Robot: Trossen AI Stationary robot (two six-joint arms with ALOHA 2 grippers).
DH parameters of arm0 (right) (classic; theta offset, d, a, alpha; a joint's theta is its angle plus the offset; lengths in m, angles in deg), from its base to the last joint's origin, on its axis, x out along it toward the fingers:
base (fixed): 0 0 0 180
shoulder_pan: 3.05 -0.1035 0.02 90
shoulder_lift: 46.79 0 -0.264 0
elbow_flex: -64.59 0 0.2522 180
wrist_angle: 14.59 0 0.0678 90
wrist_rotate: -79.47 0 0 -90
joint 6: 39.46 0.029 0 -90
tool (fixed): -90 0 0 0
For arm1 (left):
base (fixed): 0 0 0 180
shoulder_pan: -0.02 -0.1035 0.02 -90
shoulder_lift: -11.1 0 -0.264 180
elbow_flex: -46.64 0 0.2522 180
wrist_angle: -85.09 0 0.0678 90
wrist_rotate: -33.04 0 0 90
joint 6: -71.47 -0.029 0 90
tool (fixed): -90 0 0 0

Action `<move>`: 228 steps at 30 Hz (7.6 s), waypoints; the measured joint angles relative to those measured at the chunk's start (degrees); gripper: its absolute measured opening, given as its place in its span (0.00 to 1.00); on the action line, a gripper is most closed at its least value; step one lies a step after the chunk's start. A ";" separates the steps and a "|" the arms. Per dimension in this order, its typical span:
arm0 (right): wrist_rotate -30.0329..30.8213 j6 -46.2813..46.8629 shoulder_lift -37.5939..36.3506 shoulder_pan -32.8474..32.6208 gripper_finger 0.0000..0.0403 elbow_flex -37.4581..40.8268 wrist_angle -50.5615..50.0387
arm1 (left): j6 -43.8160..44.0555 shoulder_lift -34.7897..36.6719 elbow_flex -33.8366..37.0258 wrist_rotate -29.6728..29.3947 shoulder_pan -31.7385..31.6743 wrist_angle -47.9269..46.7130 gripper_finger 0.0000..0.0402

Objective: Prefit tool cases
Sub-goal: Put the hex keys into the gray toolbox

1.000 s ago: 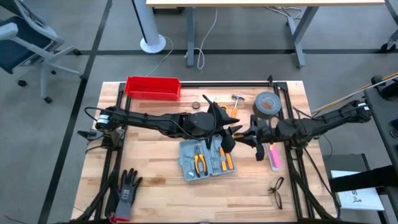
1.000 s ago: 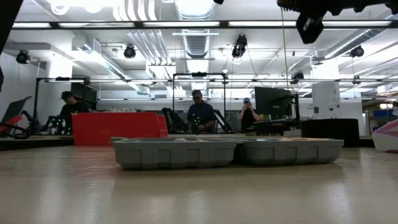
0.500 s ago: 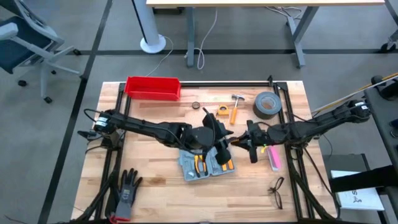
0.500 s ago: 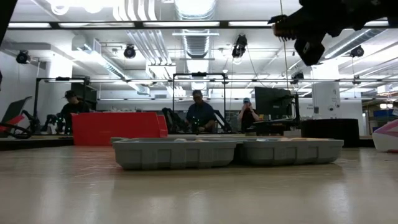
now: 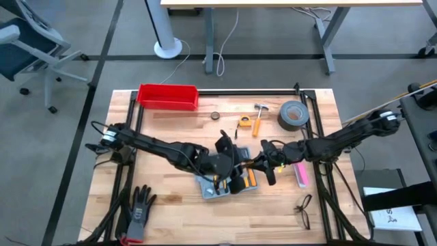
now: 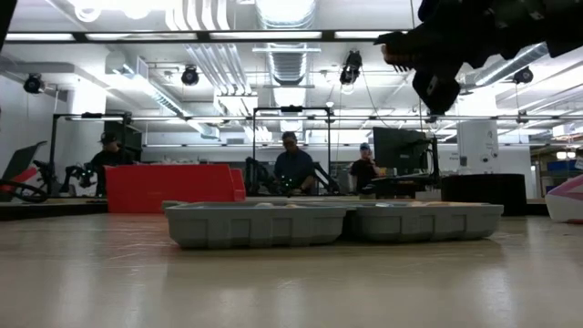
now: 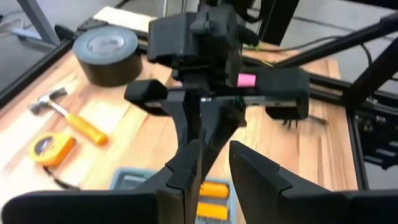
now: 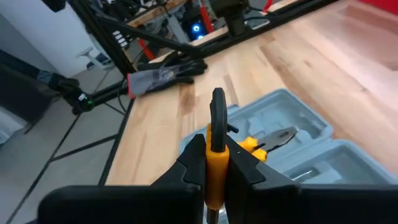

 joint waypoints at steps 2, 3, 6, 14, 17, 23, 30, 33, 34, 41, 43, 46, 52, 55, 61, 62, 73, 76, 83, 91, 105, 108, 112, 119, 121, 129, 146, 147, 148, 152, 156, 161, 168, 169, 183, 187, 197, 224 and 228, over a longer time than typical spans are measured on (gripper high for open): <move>-0.18 0.42 0.87 -0.18 0.02 0.00 0.58 | 1.22 0.18 -0.02 -0.13 0.54 -1.71 0.21; -0.16 0.46 1.33 -0.26 0.02 0.00 0.80 | 1.84 0.23 -0.02 -0.47 0.87 -2.60 0.21; -0.39 0.81 2.31 -0.28 0.03 0.00 1.87 | 3.38 0.26 -0.02 -1.38 1.74 -4.51 0.22; -2.44 1.23 3.14 -0.28 0.03 -0.04 3.92 | 6.14 0.41 -0.02 -1.79 4.58 -7.58 0.20; -2.99 1.47 3.27 -0.43 0.03 -0.04 3.48 | 6.54 1.05 -0.02 -4.34 6.30 -7.69 0.19; -2.98 0.83 3.35 -1.06 0.03 -1.86 2.60 | 7.65 3.14 -0.02 -10.11 9.83 -7.77 0.19; -2.93 -2.05 3.45 -1.15 0.03 -8.44 -7.35 | 9.51 3.91 -0.04 -10.43 11.99 -7.88 0.19; -2.98 -2.56 4.83 -1.15 0.03 -10.57 -8.49 | 10.24 3.91 -0.04 -11.03 12.73 -8.10 0.19; -3.01 -2.58 5.62 -1.15 0.03 -11.30 -9.11 | 10.58 3.91 -0.04 -11.54 13.05 -8.50 0.19; -4.88 -2.35 13.70 -1.15 0.03 -15.82 -9.77 | 14.49 3.91 0.96 -14.77 16.19 -10.07 0.19; -4.92 -2.40 15.42 -1.15 0.03 -17.01 -9.45 | 15.85 3.91 1.97 -15.37 16.90 -10.10 0.19; -4.94 -2.63 17.45 -1.15 0.03 -18.33 -9.17 | 18.47 3.91 3.94 -15.55 17.63 -9.86 0.19; -6.01 -2.94 19.13 -0.98 0.03 -19.59 -9.00 | 22.57 3.96 8.25 -15.60 18.83 -8.52 0.19; -6.39 -3.33 19.18 -0.78 0.03 -19.59 -9.65 | 24.35 3.98 9.76 -15.84 19.43 -8.59 0.19; -7.53 -3.50 19.24 -0.13 0.03 -19.61 -9.50 | 28.75 4.20 13.61 -16.33 20.27 -8.54 0.19; -7.56 -3.50 19.57 -0.11 0.03 -19.62 -9.18 | 29.60 4.21 14.31 -16.35 20.40 -8.52 0.19; -9.68 -3.50 25.11 0.02 0.03 -22.09 -9.09 | 34.69 4.92 20.96 -16.41 21.18 -5.62 0.19; -10.50 -3.87 27.48 0.37 0.03 -24.24 -9.01 | 35.88 4.94 22.26 -16.41 21.35 -5.23 0.19; -12.65 -4.85 30.79 1.85 0.03 -28.17 -9.40 | 40.58 4.98 25.48 -16.44 22.67 -5.14 0.19; -14.49 -3.59 33.28 3.30 0.03 -30.86 -12.06 | 46.91 5.45 29.15 -16.82 24.31 -5.07 0.19; -10.41 4.44 33.34 4.38 0.03 -30.84 -21.60 | 53.29 6.25 31.13 -19.29 24.06 -5.64 0.19; -10.24 4.73 33.32 4.31 0.03 -30.84 -20.78 | 53.83 6.25 31.35 -18.97 23.99 -5.64 0.19; -10.27 4.81 33.32 4.25 0.03 -31.09 -21.08 | 55.01 6.25 32.00 -16.92 23.76 -5.70 0.19; -10.69 5.70 33.32 3.82 0.03 -31.28 -20.97 | 59.53 6.25 33.68 -14.34 23.37 -5.66 0.19; -10.85 5.68 33.32 3.41 0.03 -31.28 -21.00 | 60.51 6.25 34.01 -14.32 23.32 -5.62 0.19; -10.93 6.37 33.32 1.92 0.03 -31.85 -19.22 | 61.90 6.23 34.16 -14.27 23.08 -6.08 0.19; -10.86 6.00 39.03 1.36 0.03 -43.27 -32.53 | 63.41 6.19 33.62 -12.91 22.92 -5.80 0.19; -10.86 6.48 39.29 1.36 0.03 -43.65 -32.55 | 63.33 6.19 33.62 -12.83 22.93 -5.87 0.19; -10.85 6.74 39.45 1.36 0.03 -44.06 -32.53 | 63.08 6.20 33.62 -12.66 22.93 -5.92 0.19; -10.86 7.22 40.03 1.37 0.03 -45.13 -32.82 | 61.79 6.20 33.62 -9.42 22.91 -7.38 0.19; -10.86 7.37 40.77 1.41 0.03 -46.12 -33.40 | 61.84 6.24 33.67 -7.26 23.19 -9.23 0.19; -10.86 7.37 40.88 2.39 0.03 -46.38 -33.26 | 61.36 7.45 33.70 -6.65 23.66 -9.86 0.19; -9.12 7.39 40.88 3.44 0.04 -46.38 -32.97 | 59.97 8.76 33.70 -7.91 23.63 -10.07 0.19; -8.66 7.38 40.88 3.61 0.04 -46.38 -32.96 | 59.66 8.76 33.70 -7.89 23.65 -10.05 0.19; -13.70 8.24 40.85 4.38 0.29 -46.38 -23.58 | 59.30 8.76 33.70 -9.40 23.65 -9.80 0.19; -13.44 8.24 40.82 4.42 0.35 -46.38 -27.12 | 60.59 8.76 33.70 -9.40 23.80 -9.70 0.19; -13.60 4.98 40.49 3.63 0.41 -46.31 -32.00 | 63.01 8.79 33.70 -7.54 23.72 -9.28 0.19; -4.72 -2.86 20.20 -4.51 0.40 -28.31 -37.36 | 40.93 6.91 33.70 5.45 10.58 -2.80 0.19; -2.29 -2.31 16.35 -5.29 0.41 -25.60 -37.23 | 37.01 6.91 33.70 6.43 8.77 -2.80 0.19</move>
